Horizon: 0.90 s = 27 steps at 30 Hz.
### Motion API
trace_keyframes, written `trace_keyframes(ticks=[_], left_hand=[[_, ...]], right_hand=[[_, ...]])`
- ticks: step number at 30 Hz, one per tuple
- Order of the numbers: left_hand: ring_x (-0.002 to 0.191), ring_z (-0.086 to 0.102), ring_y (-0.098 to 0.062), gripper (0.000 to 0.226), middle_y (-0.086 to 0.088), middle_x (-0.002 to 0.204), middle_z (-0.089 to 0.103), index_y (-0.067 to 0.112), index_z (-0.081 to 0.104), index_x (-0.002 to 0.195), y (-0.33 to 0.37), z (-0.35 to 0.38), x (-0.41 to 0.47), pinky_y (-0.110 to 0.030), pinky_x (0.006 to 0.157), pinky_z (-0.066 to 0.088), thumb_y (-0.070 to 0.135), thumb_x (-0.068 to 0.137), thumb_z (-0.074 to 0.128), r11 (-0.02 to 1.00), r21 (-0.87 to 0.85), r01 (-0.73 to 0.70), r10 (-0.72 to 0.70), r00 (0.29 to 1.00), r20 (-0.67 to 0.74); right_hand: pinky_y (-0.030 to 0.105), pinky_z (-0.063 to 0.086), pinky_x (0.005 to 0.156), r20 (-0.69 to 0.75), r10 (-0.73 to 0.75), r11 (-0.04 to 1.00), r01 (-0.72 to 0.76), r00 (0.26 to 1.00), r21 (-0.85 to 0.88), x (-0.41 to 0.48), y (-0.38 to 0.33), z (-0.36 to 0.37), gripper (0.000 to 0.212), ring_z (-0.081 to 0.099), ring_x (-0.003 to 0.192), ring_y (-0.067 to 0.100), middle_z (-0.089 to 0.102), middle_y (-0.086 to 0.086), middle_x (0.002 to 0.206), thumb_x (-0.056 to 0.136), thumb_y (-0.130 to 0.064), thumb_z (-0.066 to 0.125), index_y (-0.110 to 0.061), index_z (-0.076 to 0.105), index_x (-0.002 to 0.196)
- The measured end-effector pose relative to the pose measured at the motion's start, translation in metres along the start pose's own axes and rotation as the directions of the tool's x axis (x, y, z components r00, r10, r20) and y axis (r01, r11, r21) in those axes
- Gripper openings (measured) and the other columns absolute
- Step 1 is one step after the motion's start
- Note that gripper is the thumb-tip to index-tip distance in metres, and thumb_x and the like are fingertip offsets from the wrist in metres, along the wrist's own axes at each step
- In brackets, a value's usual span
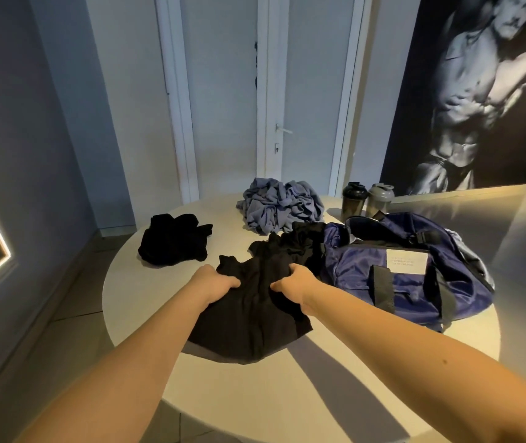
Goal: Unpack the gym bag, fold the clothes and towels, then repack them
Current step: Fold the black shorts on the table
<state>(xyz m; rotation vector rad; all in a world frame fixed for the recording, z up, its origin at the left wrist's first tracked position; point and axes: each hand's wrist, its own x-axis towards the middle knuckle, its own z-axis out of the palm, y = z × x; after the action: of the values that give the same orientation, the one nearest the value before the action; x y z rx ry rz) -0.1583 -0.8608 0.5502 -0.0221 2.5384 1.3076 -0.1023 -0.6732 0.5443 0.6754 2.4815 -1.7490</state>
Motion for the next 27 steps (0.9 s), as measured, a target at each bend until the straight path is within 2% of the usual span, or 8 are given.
trace_keyframes(ticks=[6,10,16,19,21,23,25,27], left_hand=[[0.081,0.068,-0.023,0.026,-0.010,0.092,0.068,0.008,0.060,0.098,0.055,0.018,-0.020,-0.032,0.066,0.056,0.028,0.090,0.075,0.981,-0.118,-0.155,0.162,0.985,0.053],[0.069,0.068,-0.022,0.023,-0.011,0.087,0.070,0.007,0.063,0.104,0.089,0.032,-0.034,-0.025,0.048,0.052,0.029,0.097,0.065,0.943,-0.275,-0.189,0.217,0.973,0.075],[0.080,0.074,-0.025,0.036,-0.011,0.102,0.076,0.014,0.067,0.116,0.142,0.071,-0.046,-0.030,0.054,0.057,0.045,0.101,0.054,0.912,-0.359,-0.198,0.275,0.945,0.177],[0.093,0.074,-0.031,0.039,-0.013,0.112,0.073,0.014,0.065,0.114,0.170,0.097,-0.050,-0.035,0.064,0.061,0.049,0.101,0.051,0.916,-0.329,-0.228,0.310,0.924,0.224],[0.088,0.073,-0.031,0.037,-0.013,0.111,0.072,0.012,0.063,0.106,0.186,0.113,-0.052,-0.034,0.059,0.060,0.047,0.103,0.050,0.906,-0.346,-0.244,0.345,0.898,0.272],[0.080,0.074,-0.031,0.035,-0.013,0.109,0.069,0.010,0.062,0.108,0.201,0.129,-0.049,-0.030,0.049,0.055,0.042,0.104,0.048,0.889,-0.368,-0.272,0.379,0.888,0.261],[0.067,0.072,-0.027,0.030,-0.011,0.108,0.069,0.007,0.062,0.114,0.207,0.146,-0.037,-0.029,0.046,0.052,0.032,0.106,0.046,0.862,-0.371,-0.345,0.426,0.889,0.165],[0.075,0.070,-0.027,0.021,-0.009,0.104,0.069,0.011,0.063,0.109,0.203,0.163,-0.018,-0.036,0.059,0.057,0.025,0.105,0.048,0.840,-0.231,-0.490,0.513,0.857,0.048]], right_hand=[[0.046,0.051,0.105,0.148,-0.171,0.955,0.126,0.974,0.270,-0.015,-0.025,-0.026,0.037,0.067,0.111,0.025,0.070,0.004,0.122,0.097,-0.022,0.064,-0.024,0.062,0.133],[0.042,0.053,0.102,0.159,-0.274,0.941,0.231,0.948,0.247,-0.030,-0.030,-0.065,0.048,0.070,0.109,0.020,0.073,-0.002,0.118,0.088,-0.034,0.078,-0.026,0.062,0.133],[0.036,0.056,0.095,-0.007,-0.332,0.940,0.331,0.943,0.076,-0.046,-0.022,-0.119,0.064,0.069,0.104,0.016,0.072,-0.006,0.114,0.074,-0.026,0.090,-0.025,0.061,0.131],[0.019,0.050,0.073,-0.151,-0.351,0.932,0.361,0.924,0.043,-0.048,-0.013,-0.147,0.055,0.064,0.092,0.008,0.068,-0.008,0.103,0.076,-0.010,0.086,-0.024,0.062,0.123],[0.016,0.048,0.063,-0.231,-0.325,0.934,0.350,0.917,0.076,-0.047,-0.006,-0.170,0.049,0.066,0.087,0.012,0.070,-0.005,0.097,0.076,-0.001,0.082,-0.020,0.066,0.118],[0.022,0.053,0.065,-0.292,-0.274,0.940,0.320,0.916,0.121,-0.043,0.000,-0.197,0.041,0.069,0.086,0.020,0.073,0.002,0.098,0.076,0.002,0.080,-0.021,0.070,0.109],[0.036,0.059,0.079,-0.345,-0.214,0.949,0.278,0.914,0.149,-0.036,0.008,-0.225,0.037,0.069,0.088,0.027,0.075,0.006,0.100,0.074,-0.001,0.082,-0.023,0.072,0.103],[0.047,0.058,0.089,-0.389,-0.157,0.960,0.233,0.908,0.157,-0.033,0.014,-0.248,0.038,0.070,0.091,0.033,0.075,0.006,0.100,0.072,-0.005,0.085,-0.021,0.075,0.105]])
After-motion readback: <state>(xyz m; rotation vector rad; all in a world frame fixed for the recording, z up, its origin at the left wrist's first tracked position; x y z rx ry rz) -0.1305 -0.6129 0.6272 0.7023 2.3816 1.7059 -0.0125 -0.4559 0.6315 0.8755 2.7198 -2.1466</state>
